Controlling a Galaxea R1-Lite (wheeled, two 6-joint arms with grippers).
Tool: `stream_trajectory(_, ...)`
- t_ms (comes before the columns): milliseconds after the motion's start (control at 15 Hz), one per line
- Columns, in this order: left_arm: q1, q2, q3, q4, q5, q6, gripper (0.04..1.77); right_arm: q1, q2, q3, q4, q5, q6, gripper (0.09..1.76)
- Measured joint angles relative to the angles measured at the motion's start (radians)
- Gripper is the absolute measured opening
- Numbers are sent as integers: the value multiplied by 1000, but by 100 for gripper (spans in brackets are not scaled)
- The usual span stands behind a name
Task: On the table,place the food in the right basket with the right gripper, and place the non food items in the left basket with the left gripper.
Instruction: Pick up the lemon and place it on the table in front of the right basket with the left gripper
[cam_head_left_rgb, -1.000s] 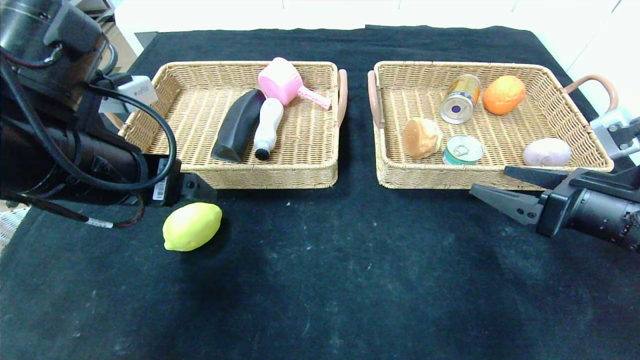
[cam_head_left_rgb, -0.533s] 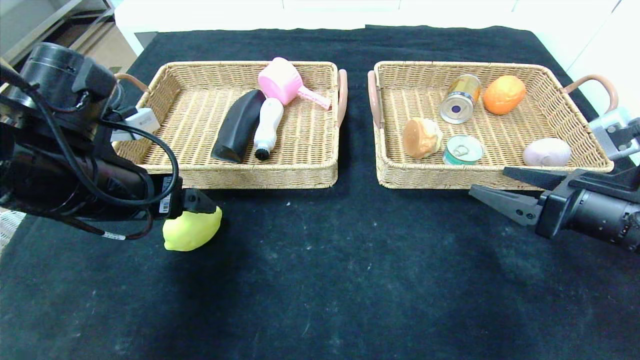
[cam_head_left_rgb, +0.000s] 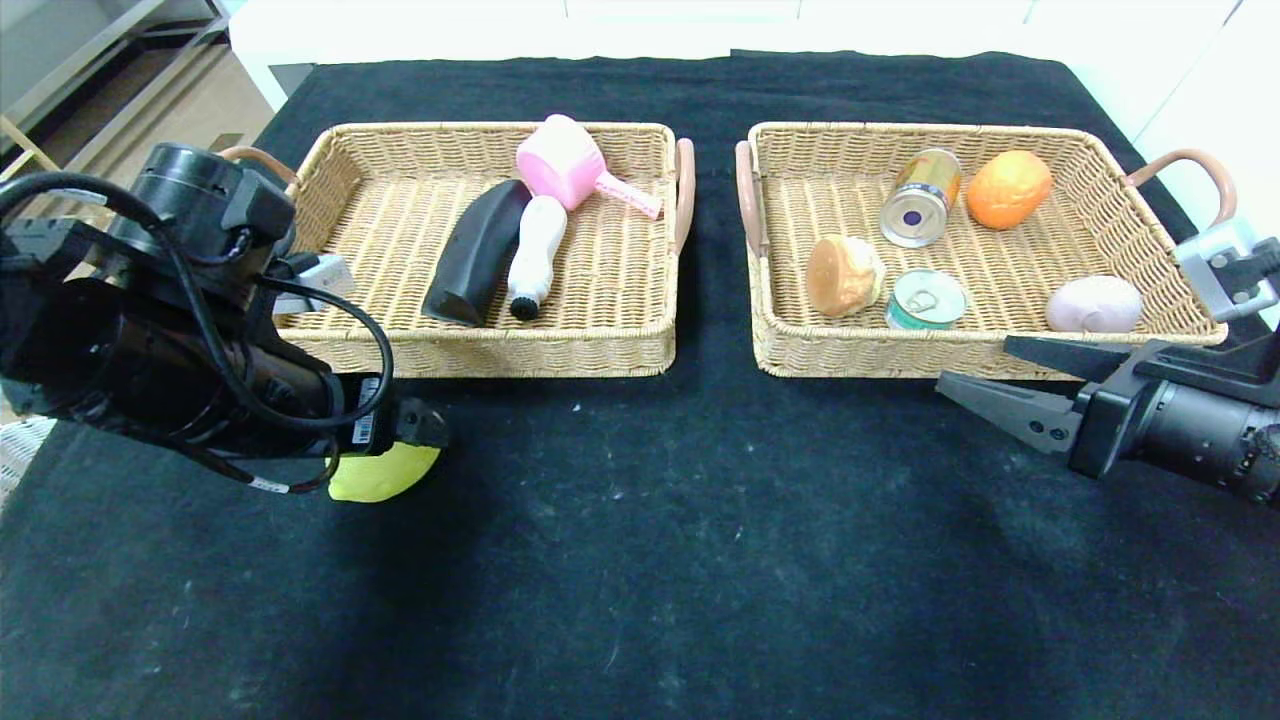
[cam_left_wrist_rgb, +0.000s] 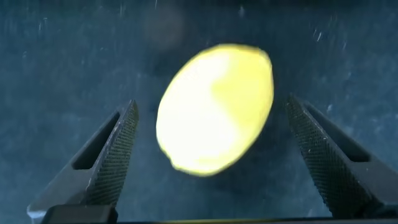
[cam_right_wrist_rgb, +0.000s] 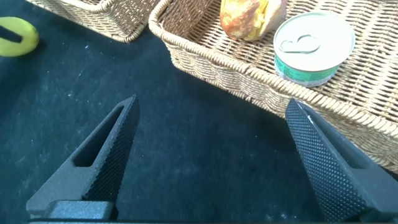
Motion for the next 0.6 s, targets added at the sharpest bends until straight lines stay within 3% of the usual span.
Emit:
stream_trajectory(133, -1, 10, 22, -45, 1, 2, 171, 0, 1, 1, 0, 0, 0, 171)
stream_trajectory(600, -2, 28, 39, -55, 3, 3, 171, 0, 2, 1, 0, 0, -1, 171)
